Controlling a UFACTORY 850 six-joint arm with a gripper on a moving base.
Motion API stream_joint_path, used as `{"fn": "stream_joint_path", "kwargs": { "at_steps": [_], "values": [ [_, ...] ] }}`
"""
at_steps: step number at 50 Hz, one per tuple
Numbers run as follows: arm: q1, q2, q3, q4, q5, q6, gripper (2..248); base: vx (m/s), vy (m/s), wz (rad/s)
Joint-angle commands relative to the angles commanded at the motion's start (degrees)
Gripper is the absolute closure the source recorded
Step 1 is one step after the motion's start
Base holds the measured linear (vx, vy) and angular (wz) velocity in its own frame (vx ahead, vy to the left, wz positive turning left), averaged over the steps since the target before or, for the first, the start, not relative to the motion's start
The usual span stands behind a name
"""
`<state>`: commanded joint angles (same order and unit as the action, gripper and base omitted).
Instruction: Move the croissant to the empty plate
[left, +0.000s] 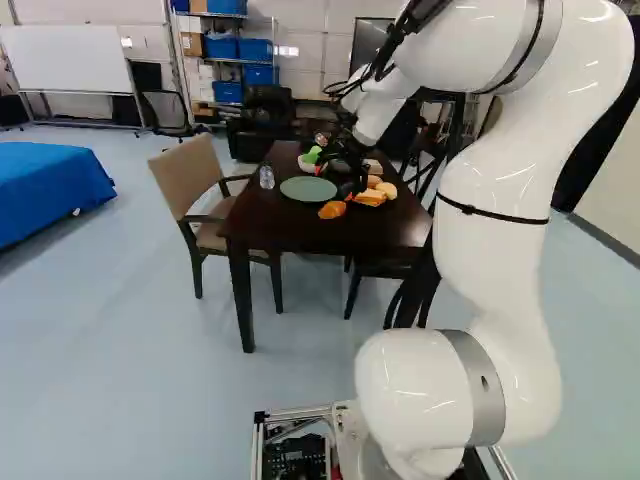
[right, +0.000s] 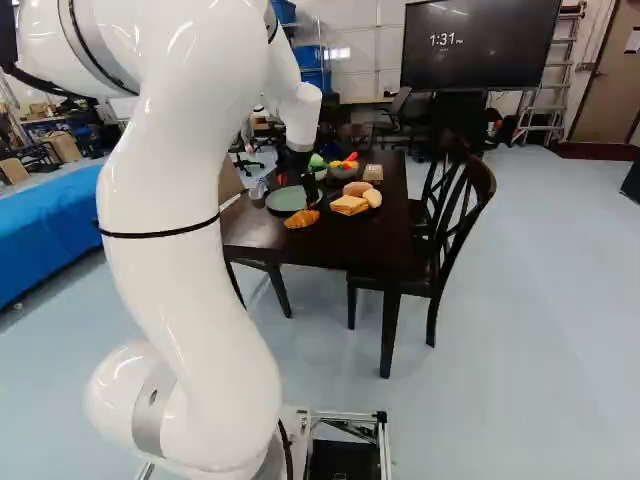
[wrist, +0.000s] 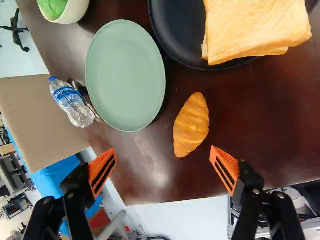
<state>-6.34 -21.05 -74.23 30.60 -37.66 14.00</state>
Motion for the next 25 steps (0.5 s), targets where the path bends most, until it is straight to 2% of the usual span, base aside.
{"fn": "stream_joint_path", "kwargs": {
  "at_steps": [9,25],
  "values": [
    [-0.22,0.01,0.02,-0.60,0.00,0.00,3,0.000,0.000,0.000],
    [-0.80,0.03,0.04,-4.13,0.00,0.00,3,0.000,0.000,0.000]
  ]
}}
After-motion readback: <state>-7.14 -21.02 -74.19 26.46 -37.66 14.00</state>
